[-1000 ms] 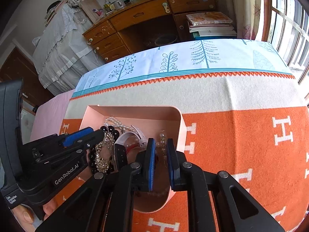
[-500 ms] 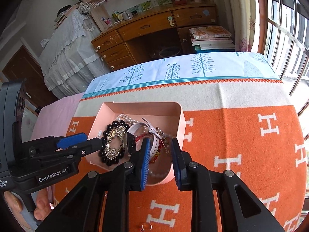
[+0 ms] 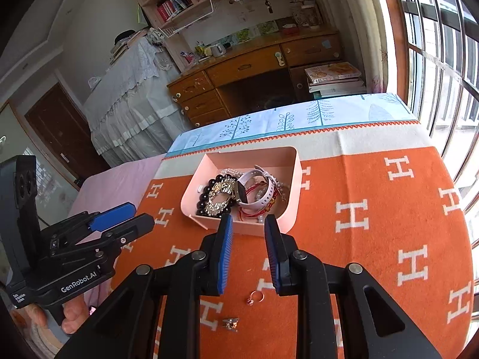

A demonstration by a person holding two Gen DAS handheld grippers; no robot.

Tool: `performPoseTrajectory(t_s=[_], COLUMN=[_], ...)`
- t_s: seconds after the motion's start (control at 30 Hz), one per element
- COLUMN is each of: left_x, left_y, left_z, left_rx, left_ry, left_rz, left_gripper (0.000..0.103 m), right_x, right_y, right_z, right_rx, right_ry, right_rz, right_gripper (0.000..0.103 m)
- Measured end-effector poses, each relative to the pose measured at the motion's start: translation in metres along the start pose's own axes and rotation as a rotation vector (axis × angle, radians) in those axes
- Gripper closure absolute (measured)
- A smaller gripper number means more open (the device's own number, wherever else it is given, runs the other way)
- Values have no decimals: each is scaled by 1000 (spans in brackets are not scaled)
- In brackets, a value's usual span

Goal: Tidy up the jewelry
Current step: 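Lower the brooch and pearl pin into the pink tray and open both tools, then grasp the red stone ring with the right tool while the left grasps the pink ring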

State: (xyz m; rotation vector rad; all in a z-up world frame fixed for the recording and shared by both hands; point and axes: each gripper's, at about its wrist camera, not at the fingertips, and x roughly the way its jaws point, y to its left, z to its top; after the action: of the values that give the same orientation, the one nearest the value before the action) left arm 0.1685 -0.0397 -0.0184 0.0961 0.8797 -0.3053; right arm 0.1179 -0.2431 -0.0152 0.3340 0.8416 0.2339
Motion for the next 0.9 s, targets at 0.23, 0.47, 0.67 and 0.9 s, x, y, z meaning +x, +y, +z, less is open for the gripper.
performPoseTrajectory(t_s=[0.23,0.47,0.67,0.9], left_x=[16,52,72,87], left_y=[15,34,44,40], left_z=[-33,-69,-90,-99], left_rx=[-38,-56,-87,-71], left_ry=[0,52,91,109], left_rz=[26,103,90,72], left_gripper=[63,63,63,63], right_x=[-2,36,64,78], right_y=[1,-13,-21,-3], right_z=[-36,-73,-92,-100], right_rx=[15,92,111,22], right_ry=[23,186,275,276], right_rz=[0,46,42,-1], right_gripper=[81,81,81,81])
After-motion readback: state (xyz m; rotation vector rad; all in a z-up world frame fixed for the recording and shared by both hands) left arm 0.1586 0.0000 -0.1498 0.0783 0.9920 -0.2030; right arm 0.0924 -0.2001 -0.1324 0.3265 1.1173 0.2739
